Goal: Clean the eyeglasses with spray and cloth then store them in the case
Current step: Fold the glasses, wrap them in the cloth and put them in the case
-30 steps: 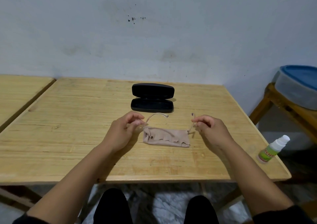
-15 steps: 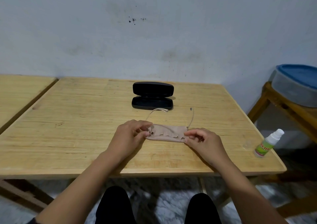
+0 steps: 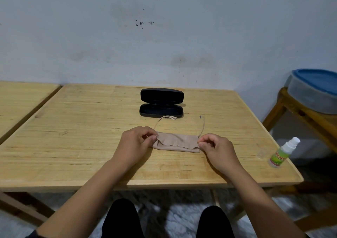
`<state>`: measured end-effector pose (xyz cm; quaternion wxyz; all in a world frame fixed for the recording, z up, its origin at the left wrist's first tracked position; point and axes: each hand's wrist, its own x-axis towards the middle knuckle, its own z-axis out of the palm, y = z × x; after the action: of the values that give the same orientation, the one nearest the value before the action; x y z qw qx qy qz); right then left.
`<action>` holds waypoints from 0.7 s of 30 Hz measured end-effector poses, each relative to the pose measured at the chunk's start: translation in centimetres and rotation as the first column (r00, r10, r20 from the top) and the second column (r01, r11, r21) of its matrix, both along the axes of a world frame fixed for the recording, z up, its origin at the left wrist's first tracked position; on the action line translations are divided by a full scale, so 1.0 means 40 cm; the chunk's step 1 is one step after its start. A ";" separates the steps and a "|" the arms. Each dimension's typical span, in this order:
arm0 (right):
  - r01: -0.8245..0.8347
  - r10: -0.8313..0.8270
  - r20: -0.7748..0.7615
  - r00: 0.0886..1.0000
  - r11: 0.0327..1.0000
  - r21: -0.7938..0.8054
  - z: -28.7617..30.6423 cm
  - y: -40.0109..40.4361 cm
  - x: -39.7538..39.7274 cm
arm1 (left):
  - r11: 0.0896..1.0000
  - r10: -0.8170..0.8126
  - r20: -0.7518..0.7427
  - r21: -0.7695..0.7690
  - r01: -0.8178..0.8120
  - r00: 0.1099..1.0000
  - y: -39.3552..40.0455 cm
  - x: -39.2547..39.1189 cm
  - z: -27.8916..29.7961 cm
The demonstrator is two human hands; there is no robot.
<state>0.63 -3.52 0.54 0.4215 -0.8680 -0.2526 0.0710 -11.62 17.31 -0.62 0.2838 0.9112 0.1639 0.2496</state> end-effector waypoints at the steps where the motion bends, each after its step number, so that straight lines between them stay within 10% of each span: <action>1: 0.004 -0.004 -0.007 1.000 1.000 0.007 0.002 -0.001 0.000 | 1.000 -0.006 0.011 -0.001 0.006 1.000 0.000 -0.004 0.003; 21: -0.024 0.031 0.081 0.996 0.996 -0.085 -0.021 -0.010 0.006 | 0.998 -0.064 -0.074 -0.020 0.063 0.995 0.021 -0.059 -0.021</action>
<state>0.85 -3.91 -0.29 0.3728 -0.8837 -0.2784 0.0513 -13.98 18.15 -1.44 0.2931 0.9221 0.1475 0.2049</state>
